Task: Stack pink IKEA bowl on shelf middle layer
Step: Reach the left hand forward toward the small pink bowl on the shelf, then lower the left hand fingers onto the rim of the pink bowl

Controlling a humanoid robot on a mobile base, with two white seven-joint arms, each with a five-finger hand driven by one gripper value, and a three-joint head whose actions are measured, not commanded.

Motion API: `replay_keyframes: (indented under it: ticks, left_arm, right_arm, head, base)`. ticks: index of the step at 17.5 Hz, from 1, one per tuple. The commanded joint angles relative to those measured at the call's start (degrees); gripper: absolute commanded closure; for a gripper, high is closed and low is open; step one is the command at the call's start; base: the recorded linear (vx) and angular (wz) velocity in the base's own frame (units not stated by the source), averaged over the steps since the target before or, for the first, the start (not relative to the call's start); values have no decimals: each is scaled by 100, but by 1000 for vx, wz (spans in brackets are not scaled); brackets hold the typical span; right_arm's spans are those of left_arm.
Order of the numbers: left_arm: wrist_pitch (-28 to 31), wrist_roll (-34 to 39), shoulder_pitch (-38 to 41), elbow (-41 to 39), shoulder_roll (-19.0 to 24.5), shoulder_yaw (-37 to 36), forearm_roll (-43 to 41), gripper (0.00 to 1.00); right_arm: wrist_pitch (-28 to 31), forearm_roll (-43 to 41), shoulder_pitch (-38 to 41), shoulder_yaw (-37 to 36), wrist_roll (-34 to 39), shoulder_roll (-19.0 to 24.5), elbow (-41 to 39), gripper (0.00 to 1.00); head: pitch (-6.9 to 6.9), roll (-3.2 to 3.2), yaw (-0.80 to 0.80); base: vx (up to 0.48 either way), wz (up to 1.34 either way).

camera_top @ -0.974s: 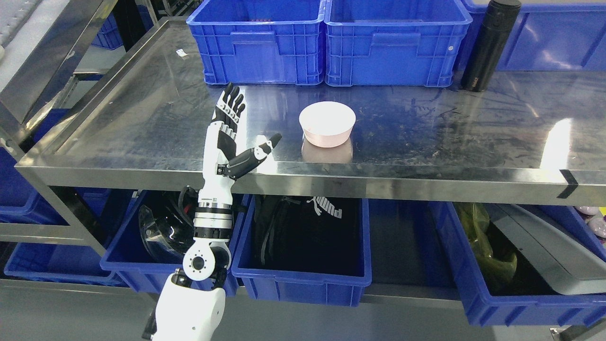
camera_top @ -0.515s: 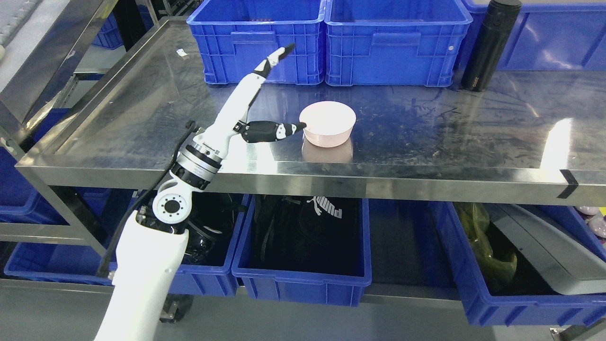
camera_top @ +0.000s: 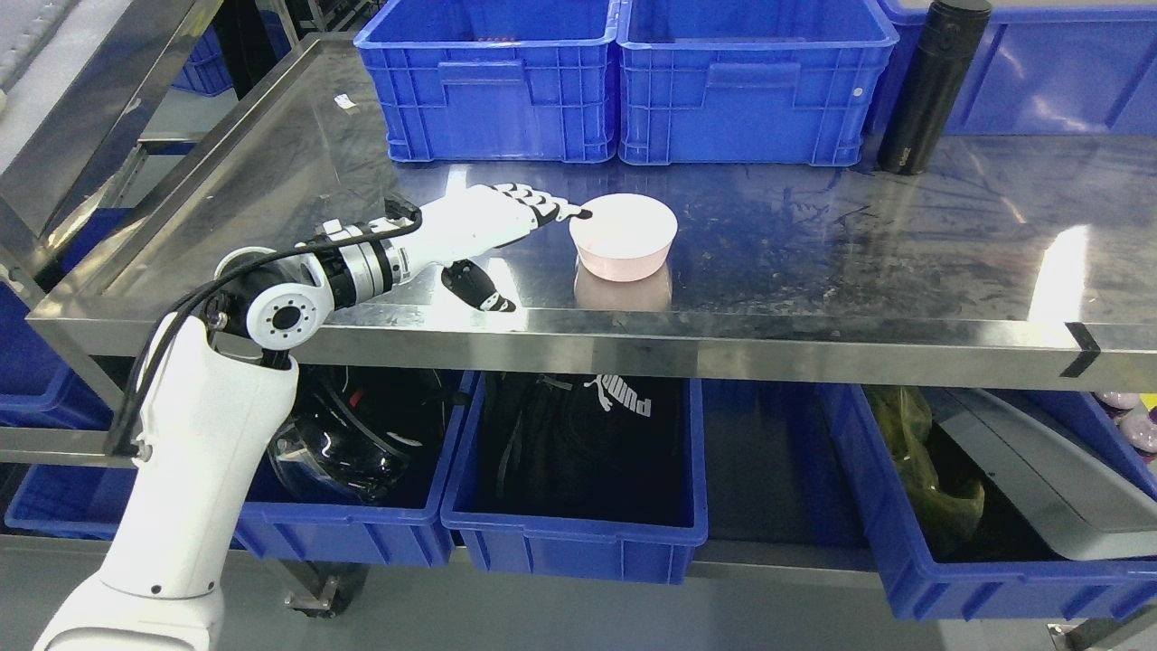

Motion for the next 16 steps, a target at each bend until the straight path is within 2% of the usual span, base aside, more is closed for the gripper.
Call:
replay_keyframes:
  ticks: [1,3,5,8,12,16]
  left_arm:
    - [62,-528,-721,433,-426,-541,-1257,0]
    - [54,-528,-976,758,-488,-771,-1267,0]
    - [45,-554,-1240,1310,-1047,-755,-1284,0]
    - [-43,-563,-1408,1989,-1507,-745,-1249,0]
    - [-113,-537,-1637,2630,-1771,-754,-1240,0]
    - [-360,-502,-1795,3106,-1859,-763,-1276,5]
  right_arm:
    - [3,-5,0,26,5,-100,-100,0]
    - [3,-5,0,18,5,-100,-100,0]
    - [3,-5,0,26,5,-100,-100,0]
    - [3,-5,0,26,5,-100,-100,0]
    - [3,-5,0,26,5,-100,-100,0]
    - [3,3,0,26,5,-100,-100,0]
  head:
    - [0,0,0]
    - [0,0,0]
    - [0,0,0]
    - [0,0,0]
    - [1,0,0]
    - [1,0,0]
  base:
    - [0,0]
    - [1,6]
    - [1,6]
    - [0,0]
    - [0,0]
    - [0,0]
